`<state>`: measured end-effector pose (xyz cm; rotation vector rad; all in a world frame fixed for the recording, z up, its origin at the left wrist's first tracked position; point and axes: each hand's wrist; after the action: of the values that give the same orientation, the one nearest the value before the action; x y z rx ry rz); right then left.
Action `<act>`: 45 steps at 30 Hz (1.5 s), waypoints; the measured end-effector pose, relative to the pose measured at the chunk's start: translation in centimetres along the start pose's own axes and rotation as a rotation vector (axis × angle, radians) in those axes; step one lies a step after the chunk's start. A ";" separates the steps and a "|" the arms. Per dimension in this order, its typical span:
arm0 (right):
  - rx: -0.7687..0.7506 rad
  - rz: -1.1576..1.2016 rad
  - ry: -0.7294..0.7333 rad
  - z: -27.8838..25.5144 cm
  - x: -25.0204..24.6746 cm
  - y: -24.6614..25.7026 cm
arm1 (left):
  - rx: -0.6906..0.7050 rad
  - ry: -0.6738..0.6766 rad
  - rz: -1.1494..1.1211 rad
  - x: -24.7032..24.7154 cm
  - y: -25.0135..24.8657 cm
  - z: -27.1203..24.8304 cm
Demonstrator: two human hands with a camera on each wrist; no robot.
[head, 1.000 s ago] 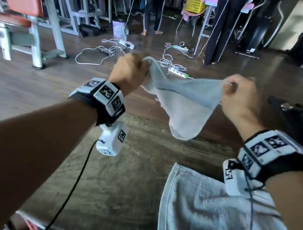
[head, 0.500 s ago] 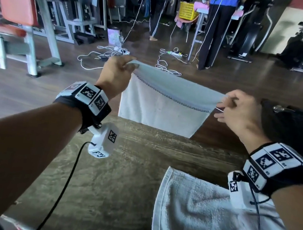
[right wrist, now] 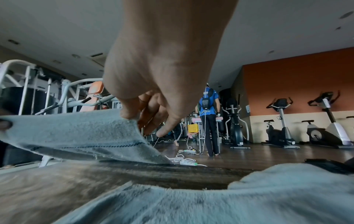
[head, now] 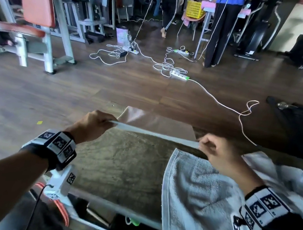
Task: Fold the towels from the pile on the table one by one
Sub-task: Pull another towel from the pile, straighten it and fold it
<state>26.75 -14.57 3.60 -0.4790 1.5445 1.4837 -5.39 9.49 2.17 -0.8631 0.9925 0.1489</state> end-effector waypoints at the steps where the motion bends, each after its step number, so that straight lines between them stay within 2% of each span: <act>1: 0.002 0.007 0.053 -1.0 0.2 0.1 | -0.006 0.032 0.019 -0.3 -0.2 -1.1; 6: 0.021 0.010 0.248 -5.2 -0.7 2.7 | -0.042 0.081 0.002 -2.2 -1.3 -4.7; 11: 0.096 0.027 0.253 -7.8 -2.2 4.1 | -0.040 0.174 -0.033 -4.4 -3.7 -7.7; 13: 0.122 0.058 0.328 -9.1 -3.0 5.3 | -0.093 0.261 -0.082 -5.5 -4.6 -8.9; 16: 0.174 0.125 0.527 -11.6 -4.2 6.8 | -0.150 0.443 -0.136 -6.6 -6.6 -10.3; 18: 0.202 0.089 0.619 -13.1 -4.9 7.3 | -0.192 0.556 -0.152 -7.5 -8.2 -11.6; 20: 0.233 0.117 0.677 -14.2 -5.5 7.8 | -0.220 0.609 -0.145 -8.4 -9.5 -12.8; 22: 0.296 0.261 0.731 -14.8 -5.9 8.0 | -0.235 0.664 -0.106 -9.0 -10.4 -13.9; 25: 0.312 0.413 0.771 -14.5 -6.4 7.2 | -0.245 0.785 -0.099 -9.4 -10.6 -14.6; 28: 0.267 0.445 0.677 -13.2 -6.5 6.7 | -0.272 0.650 -0.174 -8.8 -9.8 -13.7; 33: 0.089 0.335 0.247 -8.2 -4.6 4.9 | -0.282 0.290 -0.328 -5.6 -6.7 -9.1; 36: 0.086 0.238 0.071 -4.2 -3.1 3.3 | -0.298 0.101 -0.376 -3.2 -4.6 -5.2; 38: 0.103 0.137 -0.019 -1.1 -2.0 1.9 | -0.328 -0.002 -0.345 -1.6 -3.3 -2.1; 41: 0.153 -0.127 -0.175 3.6 -0.6 0.0 | -0.333 -0.089 -0.217 0.6 -1.8 2.5; 45: 0.264 -0.201 -0.232 8.9 1.3 -1.8 | -0.355 -0.163 -0.006 3.3 -0.1 8.0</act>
<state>30.52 -6.22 2.81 -0.2863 1.4365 1.1201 1.88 14.09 1.69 -1.1584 0.8219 0.3928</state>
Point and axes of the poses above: each hand's wrist, its own z-axis towards the middle knuckle, its own x-axis out of the palm, y = z × x, and after that the axes turned 1 degree about x, right-handed
